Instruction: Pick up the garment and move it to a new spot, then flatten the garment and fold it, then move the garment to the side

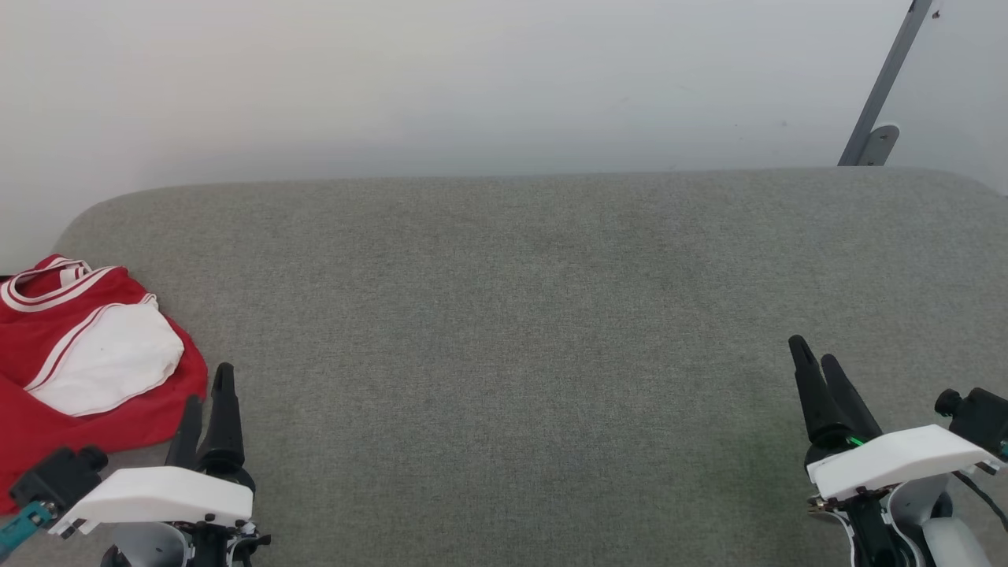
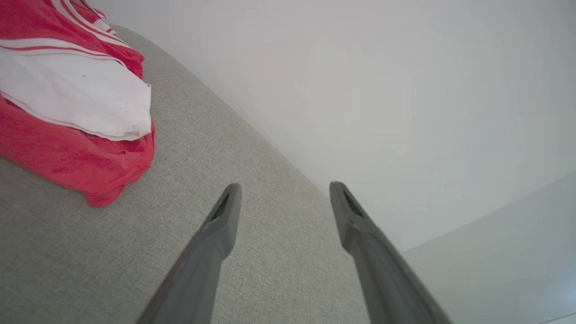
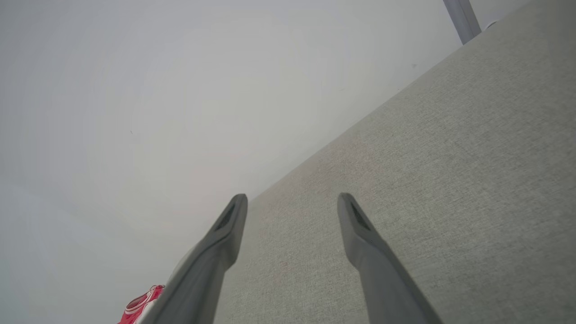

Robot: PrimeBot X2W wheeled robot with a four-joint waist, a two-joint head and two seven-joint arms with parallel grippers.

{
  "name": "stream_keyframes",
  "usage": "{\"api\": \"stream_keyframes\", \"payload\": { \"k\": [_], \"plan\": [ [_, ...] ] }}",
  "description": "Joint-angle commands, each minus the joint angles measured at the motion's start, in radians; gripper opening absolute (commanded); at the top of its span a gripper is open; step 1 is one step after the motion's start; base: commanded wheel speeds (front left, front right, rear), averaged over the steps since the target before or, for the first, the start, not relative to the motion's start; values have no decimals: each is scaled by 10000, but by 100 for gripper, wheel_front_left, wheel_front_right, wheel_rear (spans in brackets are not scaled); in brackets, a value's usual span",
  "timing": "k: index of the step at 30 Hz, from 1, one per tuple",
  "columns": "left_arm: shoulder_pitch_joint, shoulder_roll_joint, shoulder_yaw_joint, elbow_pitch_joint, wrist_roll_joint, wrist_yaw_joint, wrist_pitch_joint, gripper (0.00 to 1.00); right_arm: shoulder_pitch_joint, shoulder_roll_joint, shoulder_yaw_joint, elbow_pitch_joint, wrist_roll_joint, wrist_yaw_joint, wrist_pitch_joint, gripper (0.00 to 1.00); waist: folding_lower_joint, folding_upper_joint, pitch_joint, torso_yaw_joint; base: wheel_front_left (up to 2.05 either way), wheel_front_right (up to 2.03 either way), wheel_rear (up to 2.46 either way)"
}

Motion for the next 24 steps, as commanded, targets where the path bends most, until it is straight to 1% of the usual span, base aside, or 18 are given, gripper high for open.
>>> {"api": "stream_keyframes", "payload": {
  "k": [1,24],
  "plan": [
    [-47,119,-10,-164,255,-40,-99,100,-282,-115,31,-95,-225,16,-115,100,0,0,-2,0,0,0,0],
    [264,81,44,-157,2960,-731,-794,100,-347,-402,309,15,-2526,19,-736,100,0,0,-68,-2,0,0,0]
  ]
}}
